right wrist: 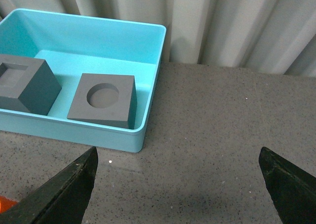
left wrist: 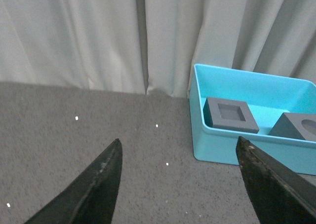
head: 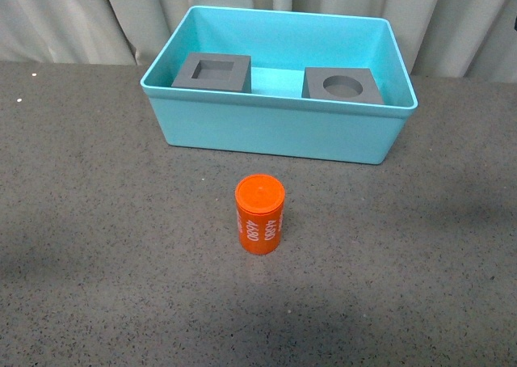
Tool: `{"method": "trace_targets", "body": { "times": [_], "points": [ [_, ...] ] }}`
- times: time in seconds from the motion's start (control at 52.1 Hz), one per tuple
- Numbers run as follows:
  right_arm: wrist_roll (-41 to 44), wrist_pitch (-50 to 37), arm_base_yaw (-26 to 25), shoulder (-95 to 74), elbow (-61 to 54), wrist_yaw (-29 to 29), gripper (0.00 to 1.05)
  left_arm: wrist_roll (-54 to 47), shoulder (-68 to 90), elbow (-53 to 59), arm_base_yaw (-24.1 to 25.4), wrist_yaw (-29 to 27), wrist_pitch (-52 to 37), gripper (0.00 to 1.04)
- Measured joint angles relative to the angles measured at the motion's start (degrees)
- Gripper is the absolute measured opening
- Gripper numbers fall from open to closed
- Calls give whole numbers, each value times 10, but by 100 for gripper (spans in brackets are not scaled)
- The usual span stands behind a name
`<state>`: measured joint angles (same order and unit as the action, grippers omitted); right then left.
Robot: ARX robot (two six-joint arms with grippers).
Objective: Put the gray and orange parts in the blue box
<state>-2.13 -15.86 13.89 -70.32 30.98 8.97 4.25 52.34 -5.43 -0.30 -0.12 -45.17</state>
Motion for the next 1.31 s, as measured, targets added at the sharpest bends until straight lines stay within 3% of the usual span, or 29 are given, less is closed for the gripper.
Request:
{"method": "trace_targets", "body": {
  "times": [0.096,0.211,0.326,1.306],
  "points": [
    [0,0,0,1,0,0,95,-24,-16,26,1,1,-31,46],
    [0,0,0,1,0,0,95,-32,-68,43,2,1,19,21],
    [0,0,0,1,0,0,95,-33,-114,43,2,1,56,3],
    [0,0,0,1,0,0,95,-38,-402,44,2,1,329,4]
  ]
}}
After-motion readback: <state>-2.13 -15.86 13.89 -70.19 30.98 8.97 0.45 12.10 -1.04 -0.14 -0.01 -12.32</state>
